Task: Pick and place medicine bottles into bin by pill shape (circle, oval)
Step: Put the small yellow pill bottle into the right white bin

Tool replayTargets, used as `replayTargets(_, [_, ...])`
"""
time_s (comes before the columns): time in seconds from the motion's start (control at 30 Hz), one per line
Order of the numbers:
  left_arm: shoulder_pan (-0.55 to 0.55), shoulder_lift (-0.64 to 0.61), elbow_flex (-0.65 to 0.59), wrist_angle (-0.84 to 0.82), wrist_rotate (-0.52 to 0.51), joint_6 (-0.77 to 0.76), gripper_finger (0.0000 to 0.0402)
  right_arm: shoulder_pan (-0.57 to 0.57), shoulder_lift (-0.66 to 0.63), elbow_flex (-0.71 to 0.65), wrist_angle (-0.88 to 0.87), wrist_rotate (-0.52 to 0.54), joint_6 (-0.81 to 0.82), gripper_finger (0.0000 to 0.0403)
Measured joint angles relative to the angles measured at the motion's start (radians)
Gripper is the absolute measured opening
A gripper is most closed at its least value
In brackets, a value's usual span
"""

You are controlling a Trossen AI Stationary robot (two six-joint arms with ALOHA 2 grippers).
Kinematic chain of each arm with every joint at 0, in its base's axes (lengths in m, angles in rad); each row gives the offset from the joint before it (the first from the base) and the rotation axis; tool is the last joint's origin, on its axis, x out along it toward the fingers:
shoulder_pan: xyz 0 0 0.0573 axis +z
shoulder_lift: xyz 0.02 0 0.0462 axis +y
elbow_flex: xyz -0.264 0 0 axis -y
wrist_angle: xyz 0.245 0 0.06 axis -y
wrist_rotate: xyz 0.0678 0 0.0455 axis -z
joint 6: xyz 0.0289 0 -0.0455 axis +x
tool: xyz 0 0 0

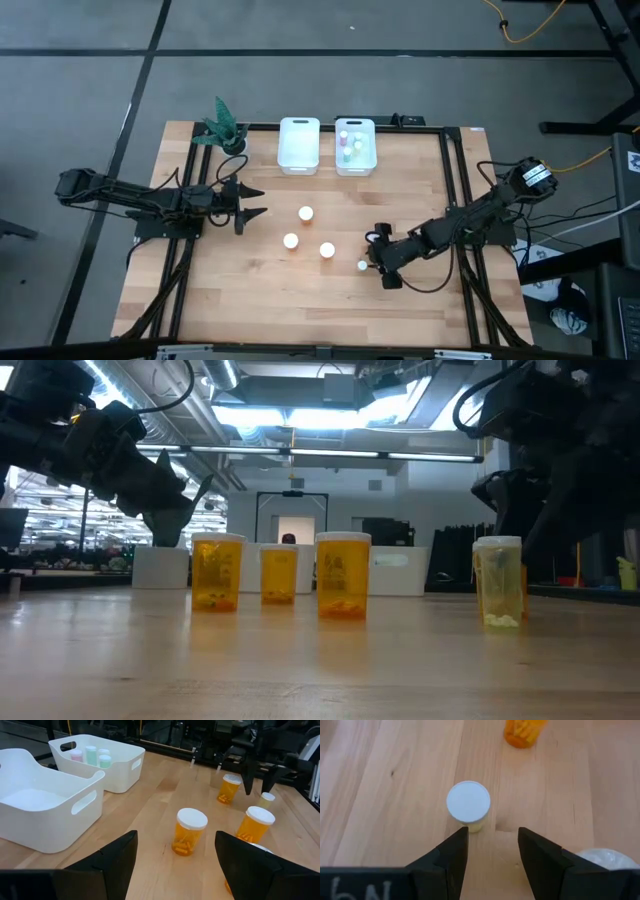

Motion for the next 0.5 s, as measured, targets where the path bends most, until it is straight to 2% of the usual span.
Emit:
replayTargets(0.3, [0.000, 0.000, 0.000, 0.000, 0.000, 0.000, 0.0259, -0.005, 0.000, 0.000, -0.002, 0.000, 0.017, 0.0177])
replayTargets(0.4, [0.000, 0.000, 0.000, 0.000, 0.000, 0.000, 0.0259, -0.014, 0.000, 0.000, -0.006, 0.000, 0.081, 0.0196])
replayTargets(0.5, [0.000, 0.000, 0.000, -0.001, 0.000, 0.000, 0.0259, -0.014, 0.000, 0.000, -0.018, 0.001, 0.094, 0.0232])
